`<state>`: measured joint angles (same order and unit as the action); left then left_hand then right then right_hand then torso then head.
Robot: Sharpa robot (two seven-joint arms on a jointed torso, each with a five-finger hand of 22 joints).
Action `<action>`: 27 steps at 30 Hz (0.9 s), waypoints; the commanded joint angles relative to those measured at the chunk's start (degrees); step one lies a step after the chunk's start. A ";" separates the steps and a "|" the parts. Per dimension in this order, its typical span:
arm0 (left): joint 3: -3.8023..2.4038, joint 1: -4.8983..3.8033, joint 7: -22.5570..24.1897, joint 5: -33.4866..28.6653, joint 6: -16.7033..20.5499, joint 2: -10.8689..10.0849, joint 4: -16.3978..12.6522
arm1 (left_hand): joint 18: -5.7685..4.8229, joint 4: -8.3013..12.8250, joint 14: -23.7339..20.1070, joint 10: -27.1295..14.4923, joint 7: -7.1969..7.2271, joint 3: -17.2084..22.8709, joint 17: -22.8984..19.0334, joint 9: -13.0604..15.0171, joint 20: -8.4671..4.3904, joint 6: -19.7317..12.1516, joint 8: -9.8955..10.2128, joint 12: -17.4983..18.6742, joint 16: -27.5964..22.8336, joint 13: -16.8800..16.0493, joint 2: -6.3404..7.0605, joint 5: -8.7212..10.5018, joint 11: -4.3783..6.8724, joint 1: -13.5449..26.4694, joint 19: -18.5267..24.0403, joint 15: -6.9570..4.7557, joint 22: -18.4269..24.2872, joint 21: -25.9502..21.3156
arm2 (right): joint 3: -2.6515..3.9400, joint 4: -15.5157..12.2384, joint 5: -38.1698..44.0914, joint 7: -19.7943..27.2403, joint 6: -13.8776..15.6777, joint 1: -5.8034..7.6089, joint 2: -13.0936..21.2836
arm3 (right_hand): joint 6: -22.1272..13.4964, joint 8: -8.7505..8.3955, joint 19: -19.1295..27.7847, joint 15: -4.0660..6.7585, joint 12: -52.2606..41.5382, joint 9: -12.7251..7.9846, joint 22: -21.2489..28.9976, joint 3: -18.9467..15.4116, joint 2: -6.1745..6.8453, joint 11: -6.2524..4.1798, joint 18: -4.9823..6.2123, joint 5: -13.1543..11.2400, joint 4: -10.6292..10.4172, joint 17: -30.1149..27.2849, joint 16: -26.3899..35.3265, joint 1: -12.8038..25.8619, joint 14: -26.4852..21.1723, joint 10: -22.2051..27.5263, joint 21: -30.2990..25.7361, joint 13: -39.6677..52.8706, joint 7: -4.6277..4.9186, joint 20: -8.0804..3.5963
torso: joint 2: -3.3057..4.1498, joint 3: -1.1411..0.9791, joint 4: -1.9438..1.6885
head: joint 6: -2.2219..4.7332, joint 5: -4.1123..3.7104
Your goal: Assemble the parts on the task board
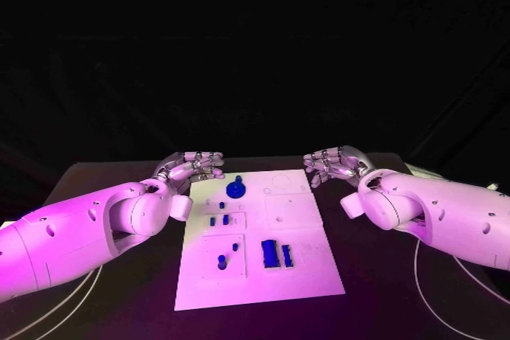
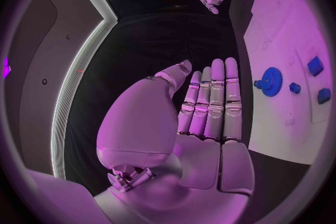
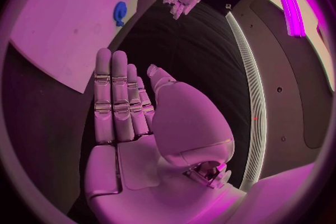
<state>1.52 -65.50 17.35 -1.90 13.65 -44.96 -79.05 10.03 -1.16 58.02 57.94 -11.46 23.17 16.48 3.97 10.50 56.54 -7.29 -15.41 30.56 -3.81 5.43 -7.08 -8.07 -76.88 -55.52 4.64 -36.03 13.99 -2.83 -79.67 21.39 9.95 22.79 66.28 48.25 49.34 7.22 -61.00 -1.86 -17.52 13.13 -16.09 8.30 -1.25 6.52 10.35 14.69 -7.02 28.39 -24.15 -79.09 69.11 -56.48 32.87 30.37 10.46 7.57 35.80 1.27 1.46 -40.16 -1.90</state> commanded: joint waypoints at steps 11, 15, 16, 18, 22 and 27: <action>-0.07 0.10 3.82 -1.96 3.27 5.27 7.02 | -2.82 1.16 -19.75 -20.31 3.35 -8.19 -9.90 -3.97 -1.04 -19.24 3.27 7.83 -20.97 3.81 -5.43 2.12 1.29 23.56 20.36 0.76 17.56 -9.97 | 0.59 9.10 -13.76 8.74 -3.21 0.04 -4.99 | -13.33 -7.22 20.62 -2.65 11.64 -7.02 16.09 2.24 1.25 -0.61 -2.91 -4.77 7.02 -19.69 19.71 27.22 -25.97 16.91 -22.48 -22.51 -2.63 0.82 | -1.60 0.11 -0.17 | 2.10 0.13; -0.17 0.47 4.43 -1.68 5.19 4.92 5.76 | -3.66 1.16 -25.70 -26.14 4.53 -10.58 -10.98 -3.97 -2.49 -24.99 7.29 9.06 -22.54 3.81 -5.43 2.95 2.31 31.86 25.85 -0.05 20.49 -13.99 | 0.77 7.59 -14.36 9.61 -1.29 -0.44 -4.88 | -18.90 -7.22 26.79 1.86 12.58 -8.03 16.09 0.73 1.25 -1.55 -3.89 -6.33 7.02 -21.24 24.15 35.30 -32.54 22.97 -24.22 -23.96 -3.87 -0.48 | -2.39 -0.25 -0.50 | 3.07 0.59; -0.21 0.61 4.66 -1.58 5.92 4.79 5.28 | -3.80 1.16 -26.95 -27.36 4.81 -11.07 -11.19 -3.97 -2.81 -26.22 7.29 9.29 -22.88 3.81 -5.43 7.08 2.53 33.61 27.01 -0.22 21.09 -13.99 | 0.83 7.01 -14.58 9.94 -0.56 -0.62 -4.84 | -19.79 -7.22 27.78 1.86 12.73 -8.18 16.09 0.44 1.25 -1.70 -3.88 -6.57 7.02 -21.44 24.15 36.58 -33.61 23.96 -24.48 -24.15 -4.05 -0.69 | -2.69 -0.39 -0.63 | 3.43 0.77; -0.30 0.96 5.24 -1.33 7.73 4.45 4.09 | -3.99 1.16 -28.97 -29.37 5.25 -11.85 -11.53 -3.97 -3.31 -28.21 7.29 9.71 -23.37 3.81 -5.43 7.08 2.92 36.43 28.87 -0.51 22.06 -13.99 | 1.00 5.58 -15.14 10.76 1.25 -1.08 -4.73 | -22.05 -7.22 30.33 1.86 13.10 -8.56 16.09 -0.22 1.25 -2.07 -4.28 -7.19 7.02 -21.97 24.15 39.81 -36.34 26.45 -25.12 -24.64 -4.54 -1.22 | -3.40 -0.71 -0.93 | 4.29 1.18; -0.61 2.08 7.08 -0.50 13.53 3.38 0.26 | -4.93 1.16 -33.79 -34.11 6.29 -13.73 -12.36 -3.97 -4.52 -32.90 7.29 10.65 -24.53 3.81 -5.43 7.08 3.78 43.13 33.29 -4.64 24.38 -13.99 | 1.53 0.99 -16.95 13.39 7.06 -2.54 -4.39 | -26.55 -7.22 35.38 1.86 17.52 -13.13 16.09 -1.55 1.25 -6.52 -5.13 -8.43 7.02 -23.03 24.15 46.26 -41.73 31.39 -26.38 -25.57 -5.53 -2.27 | -4.45 -1.20 -1.38 | 5.57 1.80; -1.05 3.65 9.66 0.66 21.68 1.88 -5.11 | -5.65 1.16 -38.26 -38.51 7.24 -15.46 -16.48 -3.97 -5.61 -37.25 7.29 15.41 -25.68 3.81 -5.43 7.08 8.07 49.34 37.37 -4.64 26.52 -13.99 | 2.21 -4.97 -19.30 16.80 14.60 -4.43 -3.96 | -30.81 -7.22 40.16 1.86 17.52 -13.13 16.09 -2.80 1.25 -6.52 -5.74 -9.60 7.02 -24.04 24.15 52.39 -46.85 36.05 -27.60 -30.37 -6.45 -3.26 | -4.62 -1.27 -1.46 | 5.78 1.90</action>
<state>0.53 -62.07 23.32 -2.98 27.50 -42.99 -83.29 6.25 -0.06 26.74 26.29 -5.74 10.45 2.88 0.24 6.60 26.08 -0.63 -4.82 6.63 -0.21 0.24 -1.08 -3.30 -37.25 -24.54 1.38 -12.86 0.66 -0.69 -83.75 4.70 22.37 29.82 62.09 44.13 25.04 0.41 -28.15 -0.63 -1.75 2.07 -0.32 7.40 0.03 1.81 6.59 6.91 -0.09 5.90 -0.70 -36.11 30.11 -27.64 7.11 4.81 5.35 5.84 31.55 0.18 0.14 -34.55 -0.06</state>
